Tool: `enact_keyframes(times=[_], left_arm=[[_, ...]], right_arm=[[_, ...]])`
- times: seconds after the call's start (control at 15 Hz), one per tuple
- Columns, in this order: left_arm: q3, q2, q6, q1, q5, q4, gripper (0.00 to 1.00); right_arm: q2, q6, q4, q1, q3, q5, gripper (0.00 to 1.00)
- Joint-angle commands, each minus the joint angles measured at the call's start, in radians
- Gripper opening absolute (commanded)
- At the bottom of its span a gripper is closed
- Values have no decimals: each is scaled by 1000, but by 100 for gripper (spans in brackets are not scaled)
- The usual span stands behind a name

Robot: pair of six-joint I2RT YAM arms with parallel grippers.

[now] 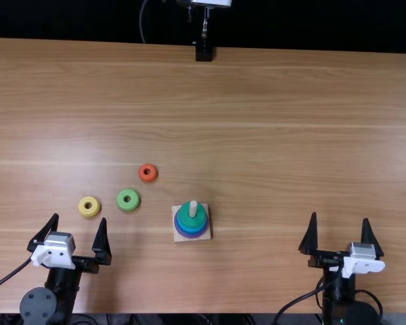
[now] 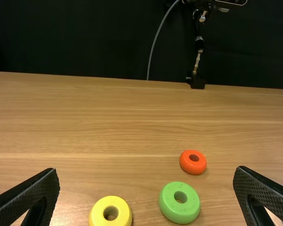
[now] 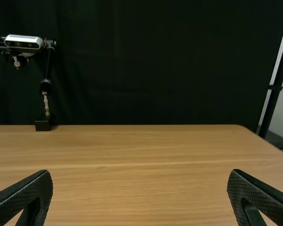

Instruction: Build the Hanoi tower: stack the rings onto the peg from bottom to top in this color order: purple, dark blue, light blue, dark green, light green, yellow, orange.

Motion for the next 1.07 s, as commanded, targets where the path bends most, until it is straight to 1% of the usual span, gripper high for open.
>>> enact_keyframes(times=[0.0,0.07,0.13,0.2,0.33,0.4,0.47,0.87,0.93,1.0], left_arm=[[-18,-12,9,9,11,-37,100],[-18,-12,9,9,11,-37,100],[-18,-12,9,9,11,-37,100],[-18,-12,9,9,11,-37,100],[-18,-12,9,9,11,-37,100],[-18,-12,9,9,11,-37,100],[-18,-12,9,9,11,-37,100],[-18,-12,9,9,11,-37,100],[-18,-12,9,9,11,-37,100],[-18,-12,9,9,11,-37,100]], right_arm=[[-13,47,4,-9,-8,-1,100],[-13,46,9,-11,-7,-1,100],[-13,46,17,-26,-7,-9,100],[-13,46,18,-71,-4,-33,100],[-13,47,6,-107,-11,-99,100],[-13,49,-6,-141,-13,-136,100],[-13,49,-4,-144,-13,-149,100],[-13,44,-53,-147,-11,-152,100],[-13,44,-85,-147,-11,-152,100],[-13,47,-151,-147,-13,-151,100]])
